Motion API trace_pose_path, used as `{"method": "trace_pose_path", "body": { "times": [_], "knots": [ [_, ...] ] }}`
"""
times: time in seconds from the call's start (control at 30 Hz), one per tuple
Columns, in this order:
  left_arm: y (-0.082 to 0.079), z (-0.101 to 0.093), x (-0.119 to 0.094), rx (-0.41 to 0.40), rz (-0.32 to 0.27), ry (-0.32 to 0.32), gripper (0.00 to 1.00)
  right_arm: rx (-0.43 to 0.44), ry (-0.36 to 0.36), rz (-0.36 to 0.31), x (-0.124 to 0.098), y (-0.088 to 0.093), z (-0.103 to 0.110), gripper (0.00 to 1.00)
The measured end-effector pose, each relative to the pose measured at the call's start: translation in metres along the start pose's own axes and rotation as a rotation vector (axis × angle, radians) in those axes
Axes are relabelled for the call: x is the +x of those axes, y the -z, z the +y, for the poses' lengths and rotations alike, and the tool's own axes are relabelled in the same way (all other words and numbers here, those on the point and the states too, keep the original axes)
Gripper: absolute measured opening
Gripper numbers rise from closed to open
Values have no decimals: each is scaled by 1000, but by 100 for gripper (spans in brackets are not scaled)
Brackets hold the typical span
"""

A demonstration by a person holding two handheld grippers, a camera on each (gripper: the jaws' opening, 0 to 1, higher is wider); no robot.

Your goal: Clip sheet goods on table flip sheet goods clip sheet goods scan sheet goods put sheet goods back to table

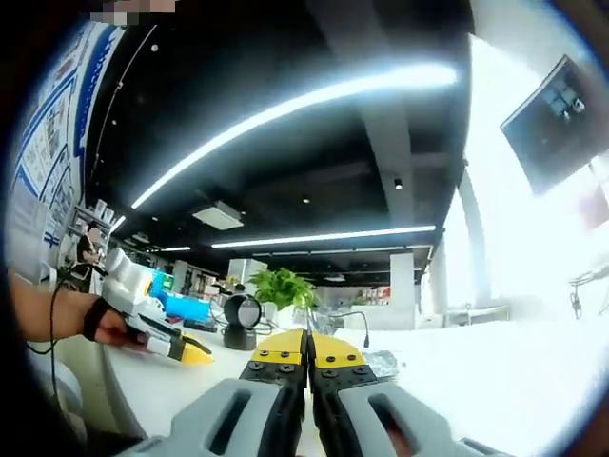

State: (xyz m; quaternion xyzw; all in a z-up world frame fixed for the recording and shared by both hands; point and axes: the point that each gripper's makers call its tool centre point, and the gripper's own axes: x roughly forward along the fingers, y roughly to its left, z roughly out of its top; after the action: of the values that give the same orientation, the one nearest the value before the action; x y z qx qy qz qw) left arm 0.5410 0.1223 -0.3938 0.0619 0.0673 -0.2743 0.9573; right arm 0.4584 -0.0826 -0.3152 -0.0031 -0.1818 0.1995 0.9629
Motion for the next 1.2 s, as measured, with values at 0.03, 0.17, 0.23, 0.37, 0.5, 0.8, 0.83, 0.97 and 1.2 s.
{"method": "trace_pose_path", "body": {
  "times": [0.03,0.17,0.23,0.37,0.5,0.8,0.83,0.97,1.2],
  "knots": [
    [0,2,0,-7,-1,-6,8,8,7,-4,0,-1,-2,0],
    [0,6,-1,-28,-4,-19,8,15,26,-18,0,-6,-6,0],
    [0,6,0,-33,-3,-21,8,14,30,-26,0,-8,-8,0],
    [1,6,0,-26,1,-25,8,21,40,-43,1,-14,-10,0],
    [2,4,0,-3,9,-23,8,27,48,-53,3,-18,-12,0],
    [4,4,1,18,17,-24,8,18,63,-87,9,-32,-18,0],
    [4,4,1,19,17,-25,8,15,62,-92,10,-34,-17,0],
    [3,4,0,19,14,-27,8,1,65,-108,12,-39,-17,0],
    [3,4,0,23,13,-26,8,3,80,-131,11,-42,-20,0]
  ]
}}
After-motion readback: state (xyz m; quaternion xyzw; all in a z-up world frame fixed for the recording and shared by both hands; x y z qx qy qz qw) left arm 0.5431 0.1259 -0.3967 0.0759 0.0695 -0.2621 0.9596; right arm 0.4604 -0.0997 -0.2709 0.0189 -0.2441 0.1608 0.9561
